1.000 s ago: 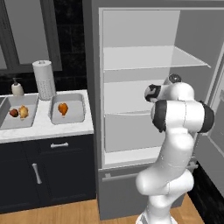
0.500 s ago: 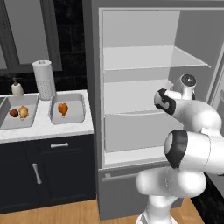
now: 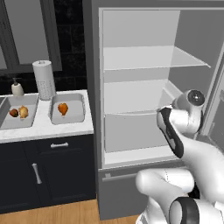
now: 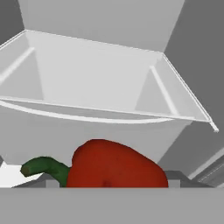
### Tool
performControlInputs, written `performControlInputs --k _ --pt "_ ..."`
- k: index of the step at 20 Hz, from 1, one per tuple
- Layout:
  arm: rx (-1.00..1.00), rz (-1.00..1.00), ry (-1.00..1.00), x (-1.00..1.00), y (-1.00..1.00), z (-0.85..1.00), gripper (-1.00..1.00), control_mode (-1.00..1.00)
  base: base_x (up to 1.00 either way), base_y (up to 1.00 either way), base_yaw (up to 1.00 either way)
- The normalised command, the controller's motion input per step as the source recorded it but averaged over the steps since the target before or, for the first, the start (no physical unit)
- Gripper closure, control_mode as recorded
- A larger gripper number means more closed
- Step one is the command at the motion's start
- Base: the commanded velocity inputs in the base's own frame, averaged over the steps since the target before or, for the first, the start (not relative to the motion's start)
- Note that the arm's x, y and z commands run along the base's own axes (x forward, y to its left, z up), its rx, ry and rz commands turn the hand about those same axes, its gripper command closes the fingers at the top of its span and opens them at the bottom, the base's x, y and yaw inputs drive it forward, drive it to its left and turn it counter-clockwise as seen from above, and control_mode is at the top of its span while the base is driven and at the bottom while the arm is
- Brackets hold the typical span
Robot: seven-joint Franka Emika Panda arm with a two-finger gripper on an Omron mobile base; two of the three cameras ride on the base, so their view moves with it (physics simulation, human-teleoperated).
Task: Place one bell pepper and one chicken drumstick in each tupperware on the nearby counter, to pack two identical lunches.
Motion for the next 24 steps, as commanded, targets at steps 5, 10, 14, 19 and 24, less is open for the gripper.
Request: performControlInputs --k 5,10,14,19,24 --pt "-0.05 0.16 0.0 -1.0 0.44 0.5 1.0 -1.0 0.0 0.0 0.0" --pt "-0.11 0.26 0.0 -1.0 0.64 0.38 1.0 -1.0 0.0 0.0 0.0" --pt "-0.14 0.23 0.0 -1.0 0.57 0.32 1.0 -1.0 0.0 0.0 0.0" --pt "-0.08 0.03 -0.01 -0.4 0.24 0.07 1.0 1.0 -0.59 0.53 0.03" --pt "0.0 0.0 0.0 0.0 0.0 0.0 1.0 1.0 -0.3 1.0 0.04"
